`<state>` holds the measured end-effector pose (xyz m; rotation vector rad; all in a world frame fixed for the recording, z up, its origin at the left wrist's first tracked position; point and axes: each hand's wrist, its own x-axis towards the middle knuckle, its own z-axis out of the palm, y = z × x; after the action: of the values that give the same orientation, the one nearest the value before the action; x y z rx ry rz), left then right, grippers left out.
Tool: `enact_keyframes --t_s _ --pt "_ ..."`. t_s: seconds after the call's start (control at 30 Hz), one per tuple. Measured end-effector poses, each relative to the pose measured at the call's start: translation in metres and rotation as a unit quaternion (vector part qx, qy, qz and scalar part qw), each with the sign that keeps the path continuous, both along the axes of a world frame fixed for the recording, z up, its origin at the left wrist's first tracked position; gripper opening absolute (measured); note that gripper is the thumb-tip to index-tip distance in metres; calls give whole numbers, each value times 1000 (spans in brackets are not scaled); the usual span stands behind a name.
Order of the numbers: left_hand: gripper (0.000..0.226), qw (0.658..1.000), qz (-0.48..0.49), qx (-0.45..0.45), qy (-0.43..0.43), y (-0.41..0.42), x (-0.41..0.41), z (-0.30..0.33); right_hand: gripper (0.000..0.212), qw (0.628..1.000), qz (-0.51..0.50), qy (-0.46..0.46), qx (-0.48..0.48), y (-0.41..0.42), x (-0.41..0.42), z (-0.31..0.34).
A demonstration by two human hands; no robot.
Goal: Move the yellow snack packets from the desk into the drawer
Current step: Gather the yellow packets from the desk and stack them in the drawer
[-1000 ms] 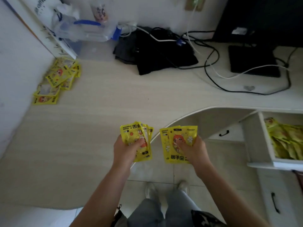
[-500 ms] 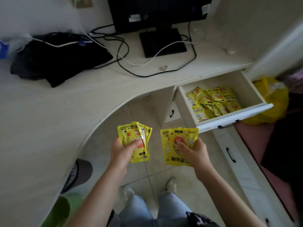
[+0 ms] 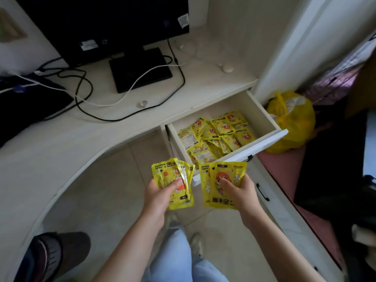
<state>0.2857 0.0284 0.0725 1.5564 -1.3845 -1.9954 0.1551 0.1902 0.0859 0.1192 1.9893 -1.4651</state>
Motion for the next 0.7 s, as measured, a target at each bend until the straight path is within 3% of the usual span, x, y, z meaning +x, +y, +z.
enact_keyframes --t_s 0.53,0.7 --pt "27 998 -35 41 -40 -68 -151 -50 34 997 21 -27 76 -79 -155 -29" --pt "44 993 -22 59 -95 -69 -186 -73 28 991 79 -33 107 -97 -205 -48"
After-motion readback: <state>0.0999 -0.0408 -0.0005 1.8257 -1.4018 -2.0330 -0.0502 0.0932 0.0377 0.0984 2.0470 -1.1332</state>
